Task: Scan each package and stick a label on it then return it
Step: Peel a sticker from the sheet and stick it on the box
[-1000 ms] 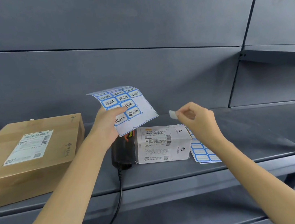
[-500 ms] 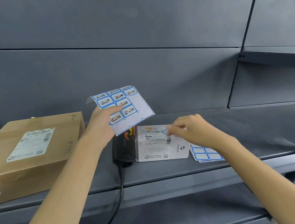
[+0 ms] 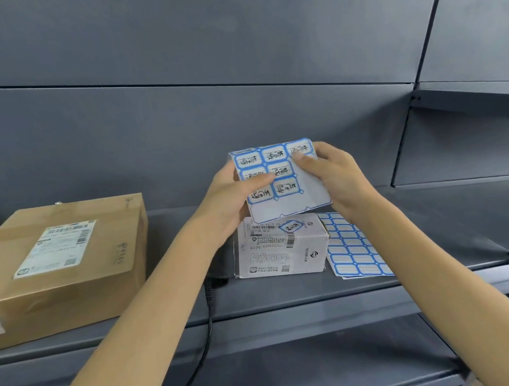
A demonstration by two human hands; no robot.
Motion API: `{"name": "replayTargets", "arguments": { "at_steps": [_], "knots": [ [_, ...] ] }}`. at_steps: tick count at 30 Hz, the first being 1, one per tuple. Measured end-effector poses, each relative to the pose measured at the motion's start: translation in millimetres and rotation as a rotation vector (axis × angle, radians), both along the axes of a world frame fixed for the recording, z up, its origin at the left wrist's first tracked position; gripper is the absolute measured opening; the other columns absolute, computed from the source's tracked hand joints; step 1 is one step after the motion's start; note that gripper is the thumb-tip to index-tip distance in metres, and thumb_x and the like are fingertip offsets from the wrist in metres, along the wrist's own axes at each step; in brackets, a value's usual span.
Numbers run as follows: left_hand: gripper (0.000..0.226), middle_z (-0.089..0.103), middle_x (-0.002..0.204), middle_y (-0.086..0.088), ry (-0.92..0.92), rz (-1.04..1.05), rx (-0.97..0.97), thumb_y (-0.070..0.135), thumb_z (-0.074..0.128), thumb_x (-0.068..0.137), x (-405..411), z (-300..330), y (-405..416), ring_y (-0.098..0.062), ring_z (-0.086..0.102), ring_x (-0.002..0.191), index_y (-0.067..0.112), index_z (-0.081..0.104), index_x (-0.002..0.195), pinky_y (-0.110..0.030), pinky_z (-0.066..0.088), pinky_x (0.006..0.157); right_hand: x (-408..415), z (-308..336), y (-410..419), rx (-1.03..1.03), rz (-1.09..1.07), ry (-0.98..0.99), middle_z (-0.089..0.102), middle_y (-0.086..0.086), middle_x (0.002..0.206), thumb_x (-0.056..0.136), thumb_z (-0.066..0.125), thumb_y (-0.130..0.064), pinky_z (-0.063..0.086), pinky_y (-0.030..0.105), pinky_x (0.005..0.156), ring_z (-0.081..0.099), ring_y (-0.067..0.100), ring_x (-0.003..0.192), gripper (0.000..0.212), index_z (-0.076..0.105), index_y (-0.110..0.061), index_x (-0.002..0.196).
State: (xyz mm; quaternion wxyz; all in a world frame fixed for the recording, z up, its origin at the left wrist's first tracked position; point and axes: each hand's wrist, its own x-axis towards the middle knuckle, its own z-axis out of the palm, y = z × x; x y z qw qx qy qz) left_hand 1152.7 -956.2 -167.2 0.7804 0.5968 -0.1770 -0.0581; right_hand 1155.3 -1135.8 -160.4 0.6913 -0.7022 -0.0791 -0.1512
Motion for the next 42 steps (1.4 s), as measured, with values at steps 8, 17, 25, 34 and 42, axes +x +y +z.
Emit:
{"name": "replayTargets", "arguments": {
  "at_steps": [8, 17, 25, 34, 42],
  "knots": [
    [0.100, 0.054, 0.136, 0.001, -0.068, 0.054, 0.485, 0.041, 0.089, 0.051, 15.4, -36.6, 34.1, -0.014, 0.049, 0.126, 0.035, 0.041, 0.138, -0.030, 0.038, 0.104, 5.7, -53.0, -121.8, 0.252, -0.128, 0.156, 0.073, 0.008, 0.107, 0.097, 0.052, -0.016, 0.059, 0.034, 0.067, 0.072, 0.024, 0.094, 0.018, 0.060, -0.010, 0.112],
    [0.099, 0.045, 0.141, -0.001, -0.170, 0.072, 0.722, 0.022, 0.091, 0.061, 28.8, -64.5, 27.3, -0.008, 0.044, 0.117, 0.030, 0.035, 0.143, -0.017, 0.034, 0.088, 10.8, -102.1, -152.0, -0.729, -0.413, 0.588, 0.069, 0.019, 0.095, 0.086, 0.068, -0.019, 0.050, 0.042, 0.087, 0.063, 0.035, 0.089, 0.029, 0.063, 0.005, 0.102],
    [0.102, 0.046, 0.140, -0.002, -0.142, 0.128, 0.715, 0.031, 0.093, 0.054, 33.0, -71.5, 30.8, -0.016, 0.044, 0.130, 0.029, 0.037, 0.140, -0.039, 0.038, 0.109, -12.8, -69.1, -57.8, -1.155, -0.369, -0.155, 0.048, -0.012, 0.141, 0.101, 0.043, -0.031, -0.001, 0.037, 0.119, 0.022, 0.012, 0.145, 0.036, 0.052, -0.025, 0.136],
    [0.102, 0.047, 0.140, -0.004, -0.136, 0.140, 0.693, 0.029, 0.093, 0.054, 33.3, -74.3, 30.1, -0.018, 0.045, 0.129, 0.026, 0.038, 0.140, -0.038, 0.040, 0.108, -33.6, -71.8, -16.3, -1.004, -0.015, -0.158, 0.055, -0.019, 0.133, 0.102, 0.040, -0.032, 0.036, 0.016, 0.103, 0.045, -0.006, 0.122, 0.033, 0.060, -0.028, 0.128],
    [0.101, 0.046, 0.140, -0.003, -0.139, 0.149, 0.683, 0.029, 0.093, 0.054, 32.1, -75.0, 30.2, -0.015, 0.044, 0.130, 0.026, 0.041, 0.140, -0.037, 0.039, 0.108, -33.4, -79.3, -23.1, -1.045, 0.034, -0.064, 0.061, -0.003, 0.131, 0.101, 0.033, -0.044, 0.019, 0.015, 0.114, 0.043, -0.001, 0.124, 0.038, 0.057, -0.036, 0.130]
  ]
}}
